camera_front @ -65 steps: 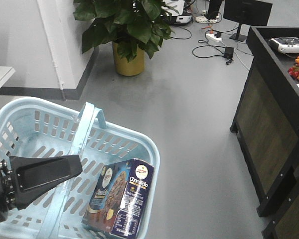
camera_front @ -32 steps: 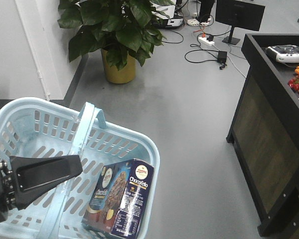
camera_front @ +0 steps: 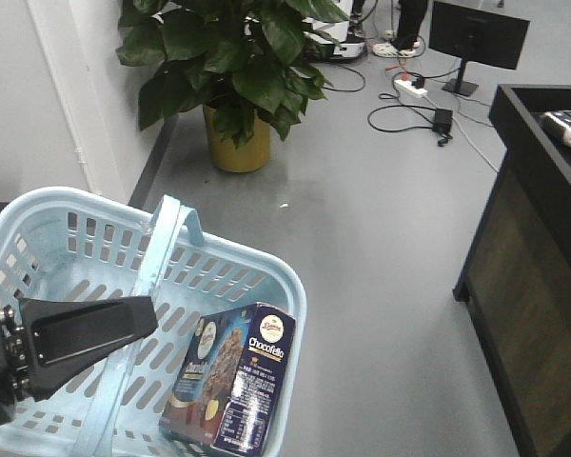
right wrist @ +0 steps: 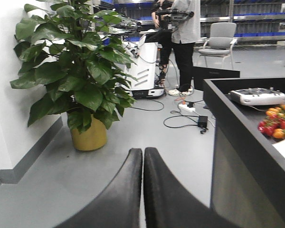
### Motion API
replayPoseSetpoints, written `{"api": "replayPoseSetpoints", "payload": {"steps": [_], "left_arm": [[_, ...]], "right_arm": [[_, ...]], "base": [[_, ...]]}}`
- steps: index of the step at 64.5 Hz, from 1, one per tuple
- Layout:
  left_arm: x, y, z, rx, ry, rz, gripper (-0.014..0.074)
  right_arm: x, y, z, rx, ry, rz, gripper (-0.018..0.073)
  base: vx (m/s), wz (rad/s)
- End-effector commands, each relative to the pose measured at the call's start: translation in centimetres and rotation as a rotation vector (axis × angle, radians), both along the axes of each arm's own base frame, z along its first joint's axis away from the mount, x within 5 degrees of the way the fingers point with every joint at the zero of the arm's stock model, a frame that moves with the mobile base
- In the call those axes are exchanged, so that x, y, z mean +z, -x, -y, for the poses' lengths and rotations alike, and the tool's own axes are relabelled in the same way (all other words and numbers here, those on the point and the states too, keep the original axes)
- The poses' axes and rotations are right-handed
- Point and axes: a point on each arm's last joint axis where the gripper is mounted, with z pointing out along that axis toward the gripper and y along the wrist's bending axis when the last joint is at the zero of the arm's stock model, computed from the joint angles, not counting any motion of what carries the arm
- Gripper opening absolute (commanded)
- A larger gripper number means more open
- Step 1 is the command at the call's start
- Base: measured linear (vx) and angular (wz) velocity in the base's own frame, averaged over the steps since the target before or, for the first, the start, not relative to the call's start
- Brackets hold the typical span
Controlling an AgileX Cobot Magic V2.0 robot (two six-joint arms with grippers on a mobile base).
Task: Left arm holds basket, right arm returns cookies
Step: 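Turn the base along the aisle, basket held in left gripper, then drive the base up to the snack shelf with yellow drink bottles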
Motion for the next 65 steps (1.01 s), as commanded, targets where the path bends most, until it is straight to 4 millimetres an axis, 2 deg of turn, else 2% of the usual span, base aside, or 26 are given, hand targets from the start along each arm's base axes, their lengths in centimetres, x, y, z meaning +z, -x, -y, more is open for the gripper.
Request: {"api": "replayPoseSetpoints", "payload": {"steps": [1,25,65], "left_arm": [[2.06,0.23,0.06,-0.007,0.124,0.038,-0.0007],[2.06,0.23,0.06,-0.007,0.124,0.038,-0.0007],[2.07,0.23,0.06,-0.008,0.124,0.038,-0.0007]], "right_arm": [[0.03,0.00,-0.16,0.015,0.022,0.063,-0.0003],[0.03,0.00,-0.16,0.015,0.022,0.063,-0.0003],[0.03,0.00,-0.16,0.015,0.022,0.063,-0.0003]], "base": [[0.20,0.20],[0.19,0.32],[0.15,0.48]]}}
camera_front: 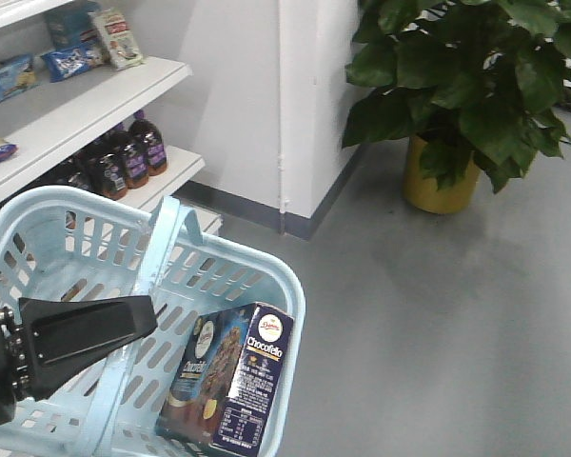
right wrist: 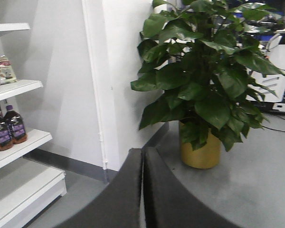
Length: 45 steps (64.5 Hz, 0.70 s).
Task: Left arm holds basket, right arm returns cookies
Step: 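Drive the base up to the snack shelf with yellow drink bottles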
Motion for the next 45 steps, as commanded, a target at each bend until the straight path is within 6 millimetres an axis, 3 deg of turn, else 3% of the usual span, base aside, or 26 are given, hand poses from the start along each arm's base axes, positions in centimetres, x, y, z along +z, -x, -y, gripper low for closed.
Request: {"api": "replayPoseSetpoints", "payload": {"steps": [1,45], "left_arm": [[2.06,0.23,0.06,-0.007,0.124,0.038,-0.0007],[2.06,0.23,0.06,-0.007,0.124,0.038,-0.0007]], "right_arm": [[0.03,0.00,-0.16,0.015,0.022,0.063,-0.0003],[0.03,0.00,-0.16,0.015,0.022,0.063,-0.0003]], "base": [[0.12,0.47],[0.11,0.43]]}}
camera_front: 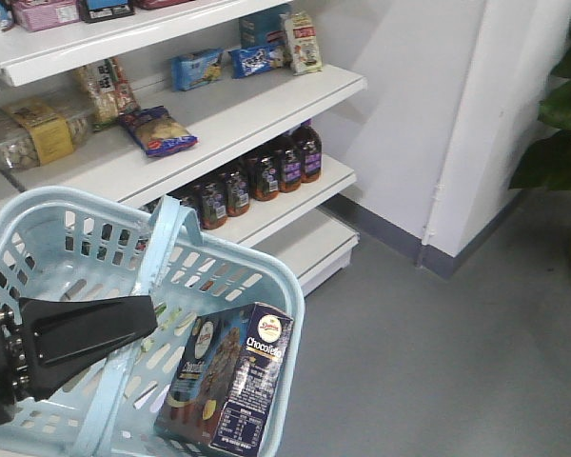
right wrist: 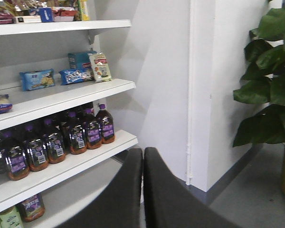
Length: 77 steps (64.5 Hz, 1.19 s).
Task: Left arm holds basket, right arm returns cookies
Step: 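Drive the base up to the snack shelf with yellow drink bottles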
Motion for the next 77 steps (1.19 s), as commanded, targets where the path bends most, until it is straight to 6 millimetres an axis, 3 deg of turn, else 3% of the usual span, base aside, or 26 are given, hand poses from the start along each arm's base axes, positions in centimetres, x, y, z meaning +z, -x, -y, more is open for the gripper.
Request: {"api": "replayPoseSetpoints", "payload": {"steps": [1,77], "left_arm": [[2.06,0.23,0.06,-0.007,0.124,0.038,-0.0007],[2.06,0.23,0.06,-0.007,0.124,0.038,-0.0007]], "right_arm": [[0.03,0.00,-0.16,0.015,0.022,0.063,-0.0003],[0.03,0.00,-0.16,0.015,0.022,0.063,-0.0003]], "base": [[0.10,0.39],[0.10,0.40]]}}
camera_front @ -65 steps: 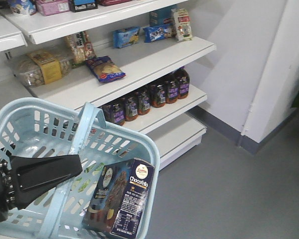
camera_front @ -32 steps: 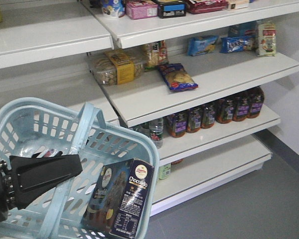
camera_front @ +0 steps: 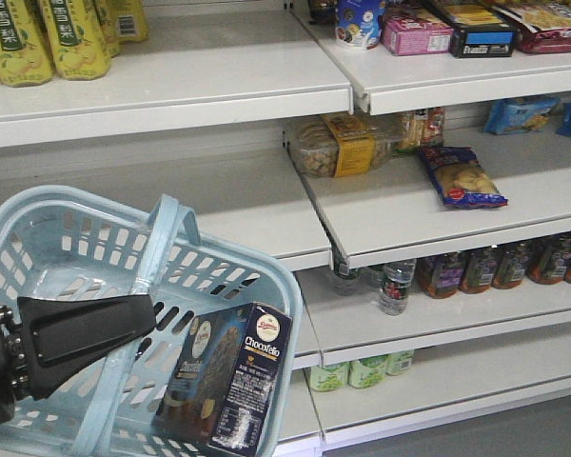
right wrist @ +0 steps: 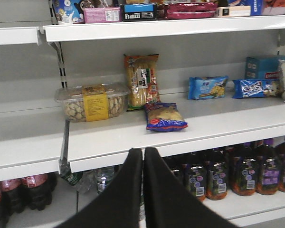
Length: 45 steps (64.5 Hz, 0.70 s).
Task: Left arm holds basket, right arm returns cookies
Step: 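Drive the base up to the snack shelf with yellow drink bottles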
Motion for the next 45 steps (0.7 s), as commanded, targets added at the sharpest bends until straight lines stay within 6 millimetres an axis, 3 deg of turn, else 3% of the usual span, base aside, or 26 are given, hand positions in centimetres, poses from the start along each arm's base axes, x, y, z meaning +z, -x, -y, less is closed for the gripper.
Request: {"api": "replayPoseSetpoints", "payload": {"steps": [1,45], "left_arm": [[2.06,0.23,0.06,-0.007,0.124,0.038,-0.0007],[2.06,0.23,0.06,-0.007,0.124,0.038,-0.0007]], "right_arm": [[0.03,0.00,-0.16,0.015,0.022,0.063,-0.0003],[0.03,0.00,-0.16,0.015,0.022,0.063,-0.0003]], "base": [[0.07,0.28],[0.04,0.14]]}}
